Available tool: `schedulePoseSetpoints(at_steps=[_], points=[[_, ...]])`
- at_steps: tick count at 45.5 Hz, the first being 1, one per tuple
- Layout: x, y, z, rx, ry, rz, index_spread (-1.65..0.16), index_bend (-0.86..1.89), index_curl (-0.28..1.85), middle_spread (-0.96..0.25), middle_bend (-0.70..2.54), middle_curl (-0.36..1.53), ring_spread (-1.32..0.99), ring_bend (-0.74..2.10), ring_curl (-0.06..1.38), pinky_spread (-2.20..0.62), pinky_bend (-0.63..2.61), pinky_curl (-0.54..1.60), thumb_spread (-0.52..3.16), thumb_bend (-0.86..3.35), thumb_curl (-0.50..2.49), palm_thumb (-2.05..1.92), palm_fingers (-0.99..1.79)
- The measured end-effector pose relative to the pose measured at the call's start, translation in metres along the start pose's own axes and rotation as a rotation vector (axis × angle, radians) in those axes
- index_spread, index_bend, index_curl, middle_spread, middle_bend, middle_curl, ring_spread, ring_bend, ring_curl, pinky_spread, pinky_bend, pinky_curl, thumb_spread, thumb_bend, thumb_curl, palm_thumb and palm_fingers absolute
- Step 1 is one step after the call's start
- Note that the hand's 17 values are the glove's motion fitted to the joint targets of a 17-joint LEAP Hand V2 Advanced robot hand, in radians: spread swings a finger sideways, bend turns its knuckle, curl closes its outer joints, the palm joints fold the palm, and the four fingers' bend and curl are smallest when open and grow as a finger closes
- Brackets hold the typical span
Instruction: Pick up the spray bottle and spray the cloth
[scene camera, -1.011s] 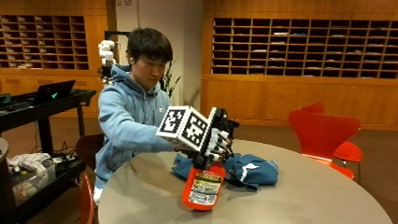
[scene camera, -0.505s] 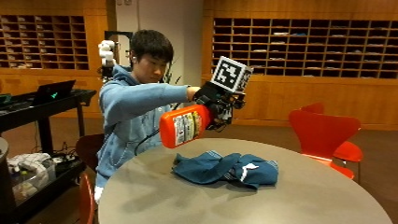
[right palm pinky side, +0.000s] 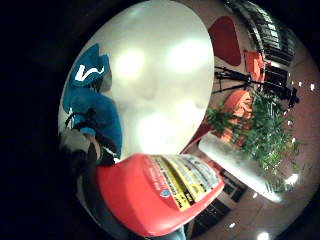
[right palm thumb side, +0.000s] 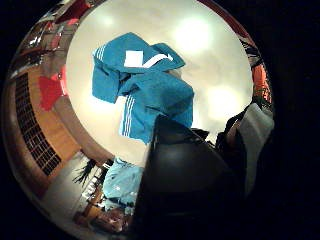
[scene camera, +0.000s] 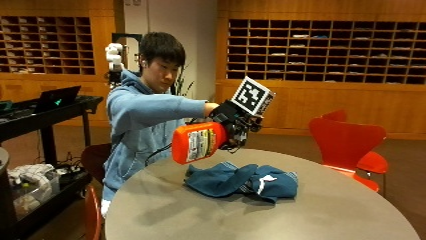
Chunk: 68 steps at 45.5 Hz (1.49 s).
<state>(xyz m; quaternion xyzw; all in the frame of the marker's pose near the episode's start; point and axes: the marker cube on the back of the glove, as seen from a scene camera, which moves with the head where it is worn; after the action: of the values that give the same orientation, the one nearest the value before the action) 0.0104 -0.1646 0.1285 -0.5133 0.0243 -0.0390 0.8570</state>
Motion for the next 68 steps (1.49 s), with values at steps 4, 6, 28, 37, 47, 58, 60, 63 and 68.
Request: schedulePoseSetpoints(at_steps=[4,6,28,37,47,58,60,63,68], points=[[0.003,0.004,-0.009,0.015,0.000,0.015,-0.20,0.48,0.53,-0.13,0.60,0.50,-0.18,0.62,0.44,-0.22,0.34,0.38,0.26,-0.03,0.82,0.86,1.40],[0.003,0.008,-0.014,0.024,0.004,0.006,-0.20,0.48,0.53,-0.13,0.60,0.50,-0.18,0.62,0.44,-0.22,0.34,0.38,0.26,-0.03,0.82,0.86,1.40],[0.006,0.005,-0.010,0.031,-0.060,0.002,-0.20,0.48,0.53,-0.13,0.60,0.49,-0.18,0.62,0.44,-0.22,0.34,0.37,0.26,-0.03,0.84,0.86,1.40],[-0.004,0.014,-0.044,0.193,-0.267,-0.076,-0.20,0.48,0.53,-0.13,0.60,0.49,-0.18,0.62,0.44,-0.22,0.34,0.37,0.26,-0.03,0.84,0.86,1.40],[-0.031,0.039,-0.102,0.437,-0.649,-0.235,-0.20,0.48,0.52,-0.13,0.60,0.49,-0.18,0.62,0.44,-0.22,0.35,0.37,0.26,-0.03,0.84,0.86,1.40],[-0.085,0.049,-0.139,0.699,-1.212,-0.356,-0.20,0.47,0.52,-0.13,0.60,0.49,-0.18,0.62,0.44,-0.21,0.35,0.37,0.26,-0.03,0.85,0.86,1.40],[-0.100,0.049,-0.142,0.719,-1.303,-0.380,-0.20,0.47,0.52,-0.13,0.60,0.49,-0.18,0.62,0.44,-0.21,0.35,0.37,0.27,-0.03,0.85,0.86,1.40],[-0.124,0.046,-0.145,0.742,-1.413,-0.408,-0.20,0.47,0.52,-0.13,0.60,0.49,-0.18,0.62,0.44,-0.21,0.35,0.37,0.27,-0.03,0.85,0.86,1.40],[-0.166,0.036,-0.144,0.771,-1.527,-0.435,-0.20,0.47,0.52,-0.13,0.60,0.49,-0.18,0.63,0.44,-0.21,0.35,0.37,0.27,-0.03,0.85,0.86,1.39]])
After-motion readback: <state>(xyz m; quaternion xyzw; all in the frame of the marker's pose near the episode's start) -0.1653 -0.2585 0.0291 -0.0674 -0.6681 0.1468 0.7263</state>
